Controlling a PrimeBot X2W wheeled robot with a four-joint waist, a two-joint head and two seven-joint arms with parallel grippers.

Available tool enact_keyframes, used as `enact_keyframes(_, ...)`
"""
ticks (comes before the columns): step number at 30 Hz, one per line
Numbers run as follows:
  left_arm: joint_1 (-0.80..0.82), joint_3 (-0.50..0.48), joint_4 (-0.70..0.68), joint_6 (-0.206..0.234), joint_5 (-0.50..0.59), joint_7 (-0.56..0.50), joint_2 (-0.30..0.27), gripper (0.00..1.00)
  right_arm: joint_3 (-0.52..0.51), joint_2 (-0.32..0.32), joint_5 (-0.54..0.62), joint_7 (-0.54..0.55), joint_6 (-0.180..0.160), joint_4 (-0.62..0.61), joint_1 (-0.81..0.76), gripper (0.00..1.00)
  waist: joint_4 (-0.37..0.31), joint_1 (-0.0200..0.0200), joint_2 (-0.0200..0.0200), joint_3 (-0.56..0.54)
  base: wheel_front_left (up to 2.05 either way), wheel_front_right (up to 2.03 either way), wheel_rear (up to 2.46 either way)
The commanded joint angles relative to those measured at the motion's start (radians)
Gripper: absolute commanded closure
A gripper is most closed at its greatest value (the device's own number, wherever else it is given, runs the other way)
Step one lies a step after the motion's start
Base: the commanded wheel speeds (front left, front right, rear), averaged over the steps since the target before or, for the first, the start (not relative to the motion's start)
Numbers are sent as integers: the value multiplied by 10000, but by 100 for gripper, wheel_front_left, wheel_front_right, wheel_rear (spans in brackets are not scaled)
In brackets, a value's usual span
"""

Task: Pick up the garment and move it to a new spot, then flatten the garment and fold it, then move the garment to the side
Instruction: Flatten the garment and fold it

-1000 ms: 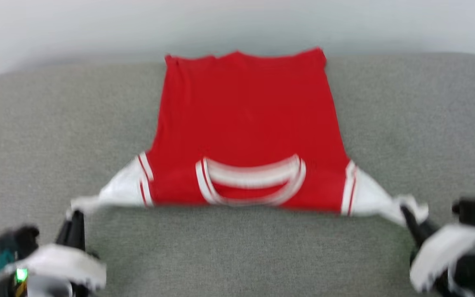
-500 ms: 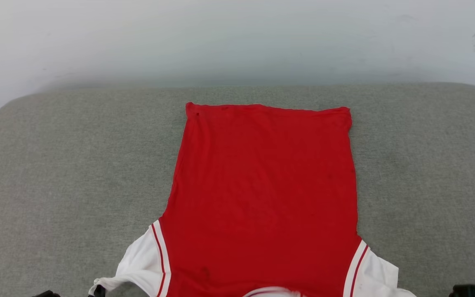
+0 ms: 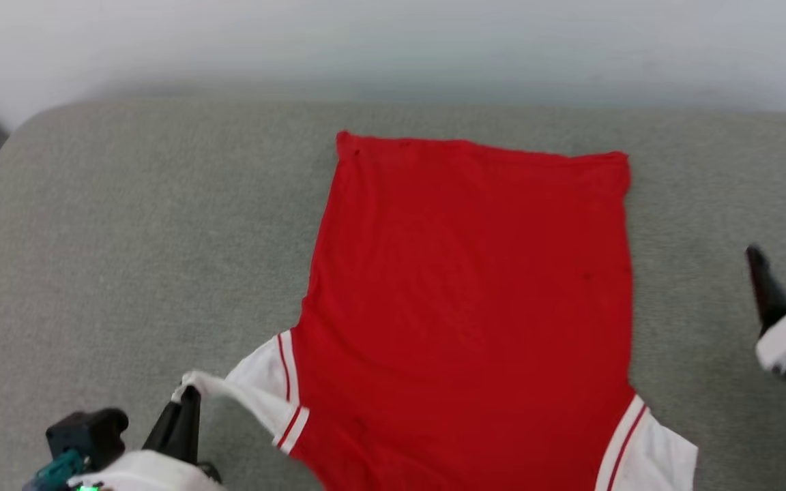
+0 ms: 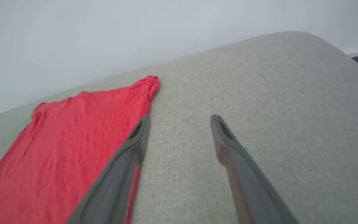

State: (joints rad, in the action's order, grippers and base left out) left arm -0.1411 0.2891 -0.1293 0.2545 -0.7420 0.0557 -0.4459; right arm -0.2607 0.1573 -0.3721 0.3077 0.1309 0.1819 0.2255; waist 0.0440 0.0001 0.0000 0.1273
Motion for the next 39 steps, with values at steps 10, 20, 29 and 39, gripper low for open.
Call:
enact_keyframes(10, 1882, 601, -314, -493, 649, 404, 404, 100, 343, 1617, 650, 2370, -3, 3482, 5349, 0, 2005, -1, 0, 2761, 0, 0, 0)
enact_keyframes(20, 3243, 1262, 117, -1202, 940, 657, 819, 100, 238, 2013, 1856, 4815, -3, 4924, 7836, 0, 2773, -1, 0, 4125, 0, 0, 0)
enact_keyframes(29, 3510, 1310, 554, -1338, 870, 772, 893, 100, -889, 1251, 2784, 6458, -10, 6314, 7333, 100, 2687, -1, 0, 4039, 0, 0, 0)
enact_keyframes(39, 3029, 1253, 1009, -1233, 788, 614, 551, 100, 350, 1922, 2913, 5765, -5, 5025, 7731, 100, 1929, -1, 0, 2323, 0, 0, 0)
